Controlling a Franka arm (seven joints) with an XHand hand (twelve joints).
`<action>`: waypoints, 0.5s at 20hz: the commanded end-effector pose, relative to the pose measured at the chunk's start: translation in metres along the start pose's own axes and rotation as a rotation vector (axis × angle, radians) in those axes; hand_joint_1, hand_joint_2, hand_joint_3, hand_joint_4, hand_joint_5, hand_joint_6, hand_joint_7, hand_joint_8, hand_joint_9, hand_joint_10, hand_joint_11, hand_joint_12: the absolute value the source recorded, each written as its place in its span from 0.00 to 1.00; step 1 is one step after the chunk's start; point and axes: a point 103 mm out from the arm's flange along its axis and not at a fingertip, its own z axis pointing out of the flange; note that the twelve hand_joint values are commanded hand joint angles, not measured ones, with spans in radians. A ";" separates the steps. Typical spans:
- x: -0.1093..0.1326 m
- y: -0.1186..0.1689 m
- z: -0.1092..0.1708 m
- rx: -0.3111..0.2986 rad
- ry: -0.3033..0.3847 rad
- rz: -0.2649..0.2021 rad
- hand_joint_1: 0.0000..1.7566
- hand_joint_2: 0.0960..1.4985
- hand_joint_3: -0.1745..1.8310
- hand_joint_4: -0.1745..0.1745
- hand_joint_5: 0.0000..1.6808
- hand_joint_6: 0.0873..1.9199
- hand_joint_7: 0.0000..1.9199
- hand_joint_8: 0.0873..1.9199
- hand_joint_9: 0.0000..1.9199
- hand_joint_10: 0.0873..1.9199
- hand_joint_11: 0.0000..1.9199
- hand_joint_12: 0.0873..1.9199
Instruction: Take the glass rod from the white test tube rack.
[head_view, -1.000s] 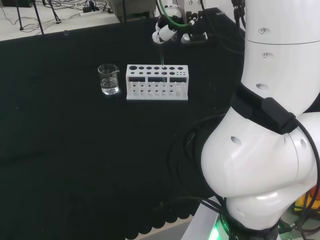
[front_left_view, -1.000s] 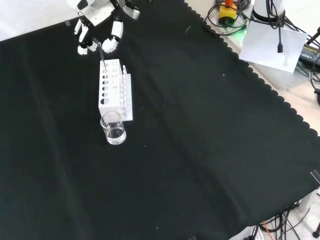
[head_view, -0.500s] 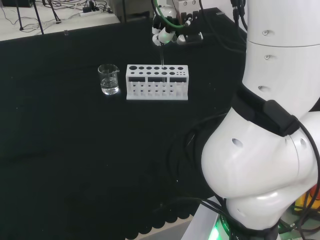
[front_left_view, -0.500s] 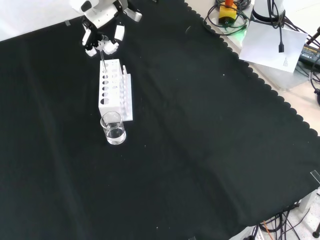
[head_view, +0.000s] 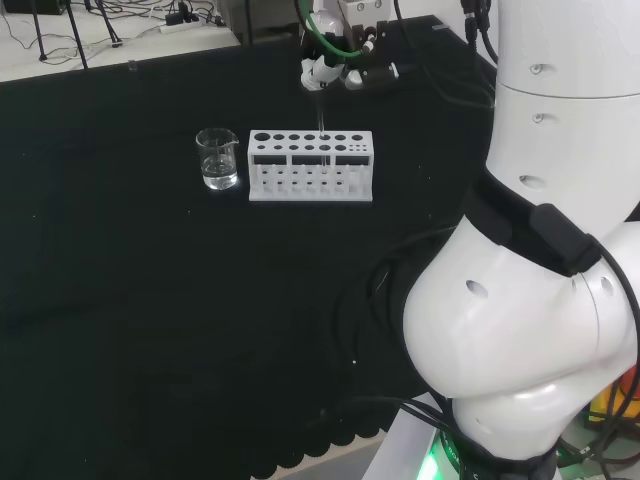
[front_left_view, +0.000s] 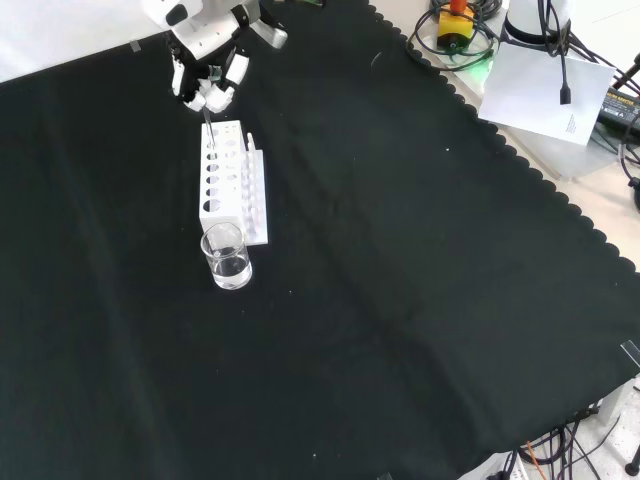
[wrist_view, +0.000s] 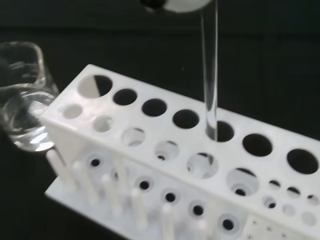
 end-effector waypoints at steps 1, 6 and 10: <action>0.002 -0.008 -0.022 -0.172 -0.108 -0.028 0.73 0.53 0.36 0.00 0.58 0.43 0.58 0.63 0.85 0.47 0.87 0.39; 0.001 -0.018 -0.048 -0.168 -0.101 -0.046 0.74 0.53 0.35 0.00 0.59 0.40 0.57 0.63 0.85 0.47 0.86 0.39; 0.005 -0.030 -0.069 -0.166 -0.081 -0.061 0.73 0.55 0.33 0.00 0.59 0.39 0.56 0.63 0.85 0.46 0.86 0.39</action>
